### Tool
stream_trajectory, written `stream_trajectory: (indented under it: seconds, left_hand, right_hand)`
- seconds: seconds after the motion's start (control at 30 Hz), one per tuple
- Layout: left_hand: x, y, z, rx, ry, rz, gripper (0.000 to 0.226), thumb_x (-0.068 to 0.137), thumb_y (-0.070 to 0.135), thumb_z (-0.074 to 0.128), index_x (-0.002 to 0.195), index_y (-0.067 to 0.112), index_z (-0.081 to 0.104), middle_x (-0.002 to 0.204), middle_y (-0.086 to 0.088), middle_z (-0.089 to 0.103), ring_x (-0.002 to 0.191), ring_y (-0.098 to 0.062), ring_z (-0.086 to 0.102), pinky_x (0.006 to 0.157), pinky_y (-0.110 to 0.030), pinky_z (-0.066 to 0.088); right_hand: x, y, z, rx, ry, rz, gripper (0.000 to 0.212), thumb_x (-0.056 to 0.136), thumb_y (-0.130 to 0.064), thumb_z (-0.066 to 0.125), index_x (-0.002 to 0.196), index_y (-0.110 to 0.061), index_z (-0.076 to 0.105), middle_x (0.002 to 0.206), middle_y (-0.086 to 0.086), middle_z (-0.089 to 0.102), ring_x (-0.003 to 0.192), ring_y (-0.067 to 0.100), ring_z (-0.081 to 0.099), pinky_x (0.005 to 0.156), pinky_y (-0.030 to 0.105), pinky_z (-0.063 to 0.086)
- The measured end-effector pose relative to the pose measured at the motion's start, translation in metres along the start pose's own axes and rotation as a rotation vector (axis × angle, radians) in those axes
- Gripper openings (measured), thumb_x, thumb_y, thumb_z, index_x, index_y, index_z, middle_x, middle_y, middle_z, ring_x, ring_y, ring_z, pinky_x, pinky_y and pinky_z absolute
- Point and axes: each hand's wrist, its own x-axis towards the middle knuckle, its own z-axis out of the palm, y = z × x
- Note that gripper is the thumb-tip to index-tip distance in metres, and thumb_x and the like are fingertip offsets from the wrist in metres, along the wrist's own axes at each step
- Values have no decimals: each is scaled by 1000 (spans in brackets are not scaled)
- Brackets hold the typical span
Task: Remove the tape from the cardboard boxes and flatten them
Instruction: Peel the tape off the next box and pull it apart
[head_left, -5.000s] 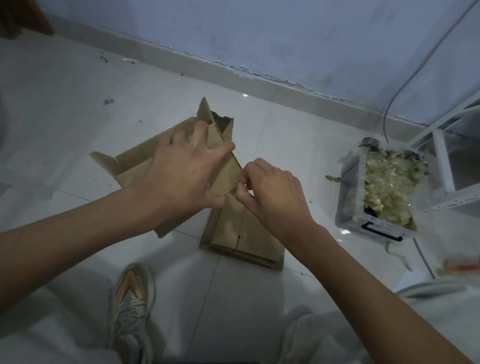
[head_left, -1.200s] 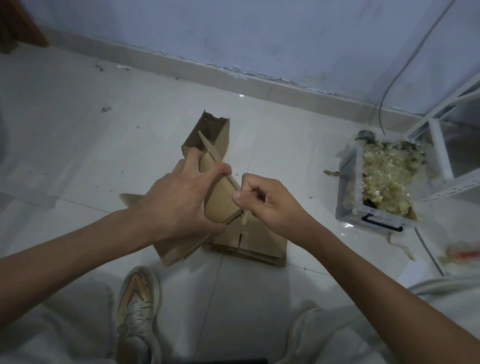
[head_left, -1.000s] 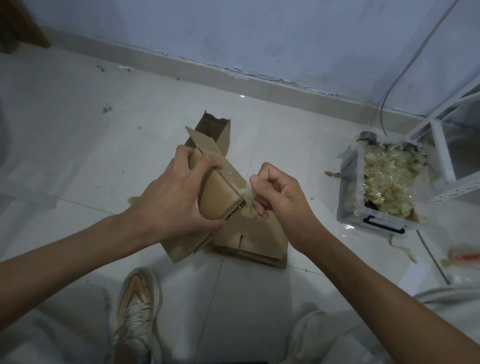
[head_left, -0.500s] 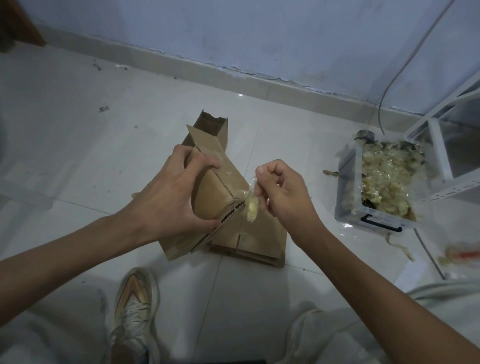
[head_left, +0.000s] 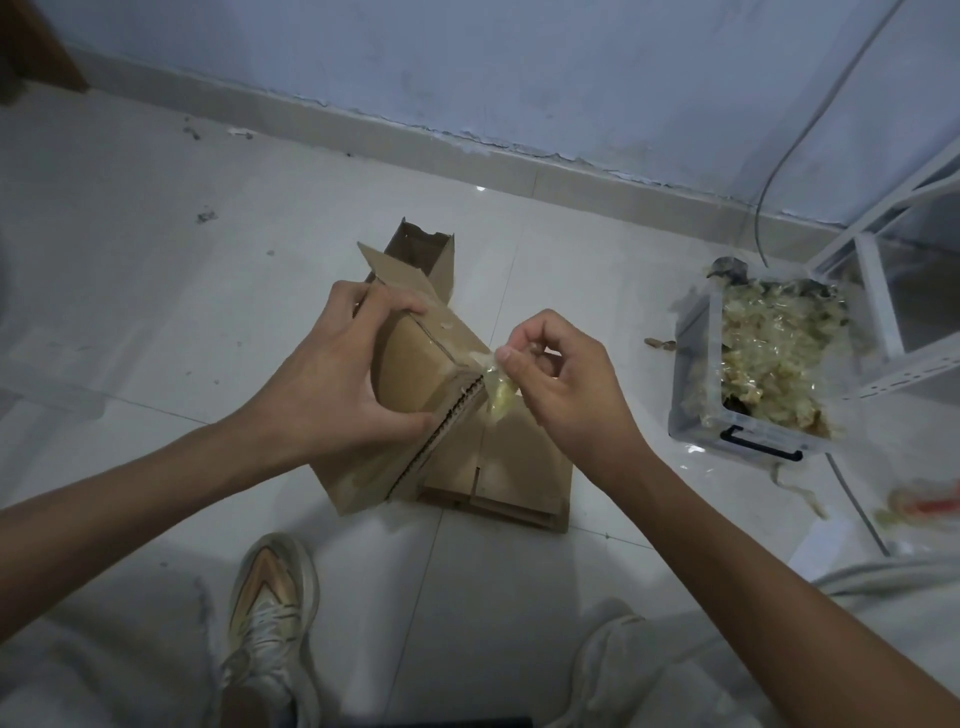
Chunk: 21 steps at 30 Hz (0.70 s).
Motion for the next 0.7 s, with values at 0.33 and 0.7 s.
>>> stream_trajectory:
  seconds: [0.33, 0.7]
  left_hand:
    - [11, -9, -2, -171, -12, -223, 86, 56, 61, 89, 128, 55, 43, 130, 3, 47, 111, -4, 52, 84, -30, 51]
    - [16, 0, -15, -490, -168, -328, 65, 78, 32, 85, 133, 40, 51, 115, 9, 58, 77, 9, 66, 58, -11, 52]
  right_hand:
    - [-1, 2, 5, -70, -93, -121, 23, 96, -26, 76, 116, -35, 74, 111, -8, 67, 100, 18, 66, 73, 38, 60]
    - [14, 1, 6, -70, -38, -177, 10, 97, -13, 74, 106, -16, 73, 95, 3, 72, 79, 21, 68, 65, 35, 60]
